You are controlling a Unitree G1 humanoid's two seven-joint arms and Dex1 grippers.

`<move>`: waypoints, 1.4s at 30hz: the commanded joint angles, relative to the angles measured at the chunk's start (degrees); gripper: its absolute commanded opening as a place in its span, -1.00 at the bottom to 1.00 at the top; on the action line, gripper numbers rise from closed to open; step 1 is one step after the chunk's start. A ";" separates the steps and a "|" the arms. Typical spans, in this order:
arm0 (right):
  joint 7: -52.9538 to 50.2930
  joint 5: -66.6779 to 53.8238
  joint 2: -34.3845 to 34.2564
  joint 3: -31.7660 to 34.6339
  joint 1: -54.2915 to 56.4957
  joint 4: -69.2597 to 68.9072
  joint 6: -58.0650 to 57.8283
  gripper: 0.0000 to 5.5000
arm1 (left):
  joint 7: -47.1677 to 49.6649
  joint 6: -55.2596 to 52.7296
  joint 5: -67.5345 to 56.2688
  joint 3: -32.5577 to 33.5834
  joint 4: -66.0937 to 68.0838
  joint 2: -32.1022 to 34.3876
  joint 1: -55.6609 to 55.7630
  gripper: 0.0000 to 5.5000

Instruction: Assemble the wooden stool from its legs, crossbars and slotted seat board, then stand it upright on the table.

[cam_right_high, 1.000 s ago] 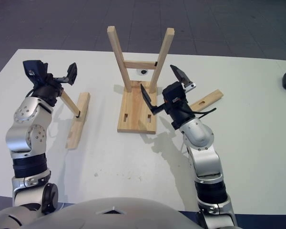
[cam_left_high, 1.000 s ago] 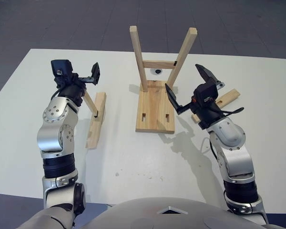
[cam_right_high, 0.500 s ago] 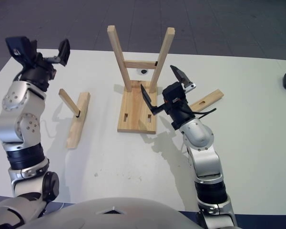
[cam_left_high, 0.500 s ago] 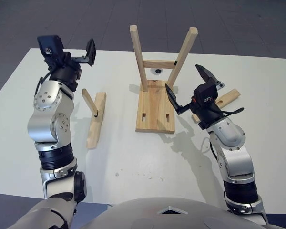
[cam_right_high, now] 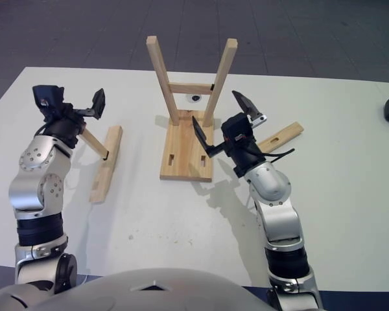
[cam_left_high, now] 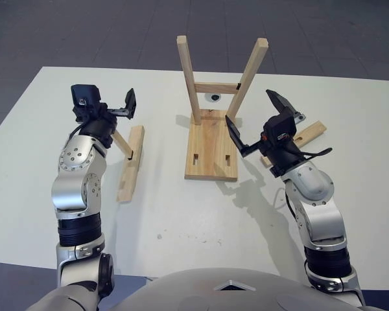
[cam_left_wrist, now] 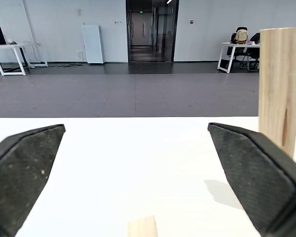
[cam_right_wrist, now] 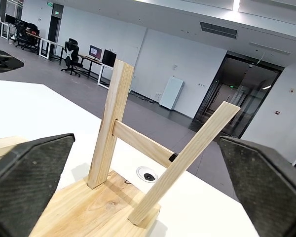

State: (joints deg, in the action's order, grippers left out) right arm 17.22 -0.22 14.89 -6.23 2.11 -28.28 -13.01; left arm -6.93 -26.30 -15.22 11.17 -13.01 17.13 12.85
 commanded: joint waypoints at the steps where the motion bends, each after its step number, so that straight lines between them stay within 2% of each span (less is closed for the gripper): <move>1: -0.06 -0.17 0.33 0.67 -0.46 -0.61 -0.48 0.96 | -0.72 -3.18 0.43 -0.80 5.58 -1.17 -5.71 0.95; 8: -0.15 -0.01 0.05 0.10 -0.39 -0.52 -0.37 0.96 | -0.13 -3.01 -0.32 0.07 2.63 -1.42 -2.52 0.95; 17: -0.22 0.09 0.02 0.11 -0.31 -0.50 -0.29 0.96 | 2.59 -4.65 -2.42 4.83 -4.46 1.49 10.99 0.95; 22: -0.26 0.18 -0.01 0.04 -0.32 -0.47 -0.24 0.96 | 3.15 -5.75 -2.51 5.88 -6.47 2.94 14.35 0.95; 28: -0.32 0.14 -0.11 0.06 -0.49 -0.37 -0.23 0.96 | 1.76 -5.30 -1.05 3.10 -3.14 -0.08 3.45 0.95; 33: -0.49 -0.31 -0.26 0.65 -1.40 -0.02 -0.35 0.96 | -1.45 1.28 1.61 0.69 9.43 -1.57 -7.26 0.95; 42: -1.16 0.12 -1.05 -0.01 -2.15 -0.19 -0.13 0.96 | -1.93 2.53 0.22 1.81 8.62 -1.09 -4.21 0.95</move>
State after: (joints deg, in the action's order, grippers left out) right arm 16.16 -0.29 14.08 -5.80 -0.11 -28.27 -13.05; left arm -8.24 -19.90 -15.14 14.96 -8.38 17.60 12.19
